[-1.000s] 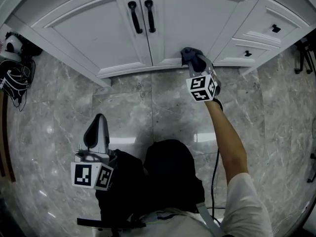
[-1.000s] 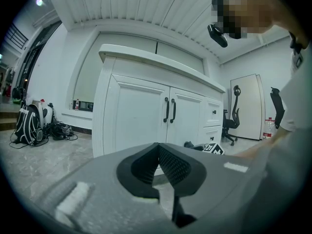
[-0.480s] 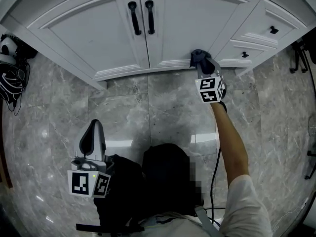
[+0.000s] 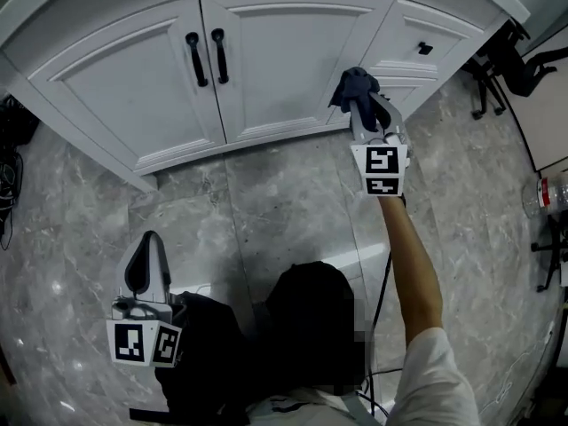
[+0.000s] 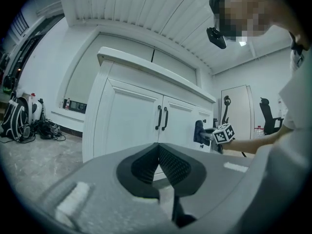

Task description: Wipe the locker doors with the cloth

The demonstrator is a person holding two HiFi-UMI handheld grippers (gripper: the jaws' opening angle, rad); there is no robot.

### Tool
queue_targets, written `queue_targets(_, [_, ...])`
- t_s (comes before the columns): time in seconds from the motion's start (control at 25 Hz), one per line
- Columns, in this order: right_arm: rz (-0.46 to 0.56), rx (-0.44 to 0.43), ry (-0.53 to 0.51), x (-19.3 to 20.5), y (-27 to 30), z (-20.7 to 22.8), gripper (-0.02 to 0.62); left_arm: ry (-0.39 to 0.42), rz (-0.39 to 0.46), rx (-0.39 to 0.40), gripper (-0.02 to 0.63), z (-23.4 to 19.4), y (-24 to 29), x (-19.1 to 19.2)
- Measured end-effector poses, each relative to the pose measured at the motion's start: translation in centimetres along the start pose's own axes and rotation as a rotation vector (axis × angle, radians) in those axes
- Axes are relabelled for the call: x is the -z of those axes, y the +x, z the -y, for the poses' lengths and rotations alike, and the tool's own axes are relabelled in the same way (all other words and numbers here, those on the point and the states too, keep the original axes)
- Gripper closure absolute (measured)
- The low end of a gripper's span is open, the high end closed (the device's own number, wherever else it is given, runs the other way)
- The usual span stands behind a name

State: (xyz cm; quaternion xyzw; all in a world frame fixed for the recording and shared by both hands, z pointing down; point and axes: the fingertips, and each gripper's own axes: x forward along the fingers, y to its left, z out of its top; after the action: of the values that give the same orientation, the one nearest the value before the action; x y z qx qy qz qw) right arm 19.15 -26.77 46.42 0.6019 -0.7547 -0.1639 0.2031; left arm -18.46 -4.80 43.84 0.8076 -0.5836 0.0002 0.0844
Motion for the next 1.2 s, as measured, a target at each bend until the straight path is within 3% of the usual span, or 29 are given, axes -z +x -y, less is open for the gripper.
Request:
queue_targets(0.16, [0.075,0.039,-0.015,-5.8,0.3,6.3,0.512,0.000,0.021,0.003,0.604,2.3,0.3,-1.0])
queue_targets(0.4, [0.132,-0.026,-0.084,-10.8,3.5,10.5,0.511,0.024,0.008,-0.022,0.604,5.0,1.2,-1.4])
queue_targets(0.56, [0.130,-0.072,-0.148,-10.2,3.7,11.4,0.509,0.041,-0.001,-0.029,0.604,6.5,2.3,-1.5])
queue_targets(0.8, [0.093,-0.023,-0.143,-7.8,3.7,16.8,0.509,0.022,-0.018,0.019,0.604,9.6,4.5,-1.2])
queue_targets(1.2, [0.059,-0.002,-0.157,-4.7,3.6,21.3,0.509,0.048,-0.035,0.037,0.604,12.7,6.3,-1.0])
